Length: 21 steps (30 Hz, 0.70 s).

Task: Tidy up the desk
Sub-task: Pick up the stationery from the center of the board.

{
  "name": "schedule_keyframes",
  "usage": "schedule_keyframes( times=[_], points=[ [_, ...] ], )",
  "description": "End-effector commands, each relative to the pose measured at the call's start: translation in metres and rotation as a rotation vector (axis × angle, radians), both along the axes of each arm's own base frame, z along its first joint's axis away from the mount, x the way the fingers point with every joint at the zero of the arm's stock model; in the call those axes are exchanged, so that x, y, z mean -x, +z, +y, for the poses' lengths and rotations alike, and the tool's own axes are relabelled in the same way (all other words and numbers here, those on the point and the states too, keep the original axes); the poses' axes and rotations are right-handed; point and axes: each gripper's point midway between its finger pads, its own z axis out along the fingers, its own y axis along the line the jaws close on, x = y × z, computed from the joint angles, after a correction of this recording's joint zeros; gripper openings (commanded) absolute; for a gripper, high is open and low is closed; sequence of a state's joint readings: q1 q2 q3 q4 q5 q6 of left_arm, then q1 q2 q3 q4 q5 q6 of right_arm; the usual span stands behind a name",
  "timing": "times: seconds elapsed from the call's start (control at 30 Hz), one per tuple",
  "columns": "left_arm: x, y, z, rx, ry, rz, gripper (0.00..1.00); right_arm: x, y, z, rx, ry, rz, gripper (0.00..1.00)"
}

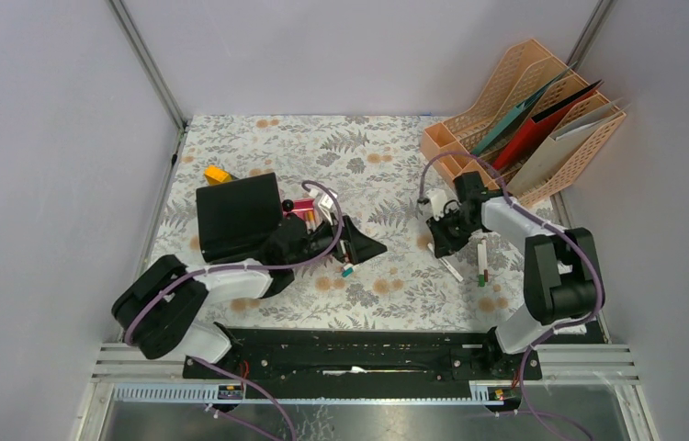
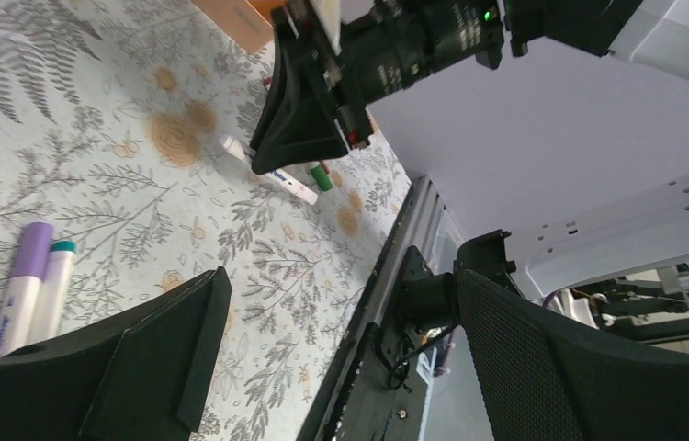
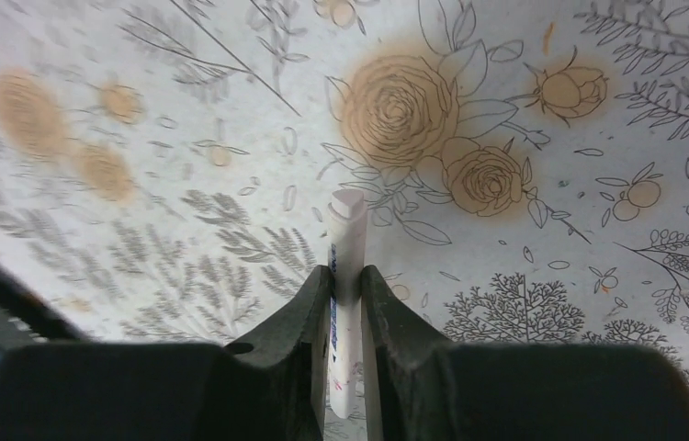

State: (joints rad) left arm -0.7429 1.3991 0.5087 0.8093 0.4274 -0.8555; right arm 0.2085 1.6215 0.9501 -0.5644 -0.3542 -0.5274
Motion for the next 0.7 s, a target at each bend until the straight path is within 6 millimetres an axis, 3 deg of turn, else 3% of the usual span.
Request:
schedule_keyframes(
  times=[0.0,0.33,0.67],
  points=[
    [0.013,0.029,-0.017,0.133,-0.085,-0.045,0.99,-0.004,0.058,0.029,-0.303,-0.010,-0.026,0.00],
    [0.025,0.001,-0.068,0.100,-0.150,-0.017,0.99,0.004,0.127,0.048,-0.711,0.005,-0.037,0.00],
    [0.029,-0.006,-0.106,0.138,-0.124,-0.015,0.99,0.013,0.162,0.054,-0.917,0.021,-0.010,0.00]
  ],
)
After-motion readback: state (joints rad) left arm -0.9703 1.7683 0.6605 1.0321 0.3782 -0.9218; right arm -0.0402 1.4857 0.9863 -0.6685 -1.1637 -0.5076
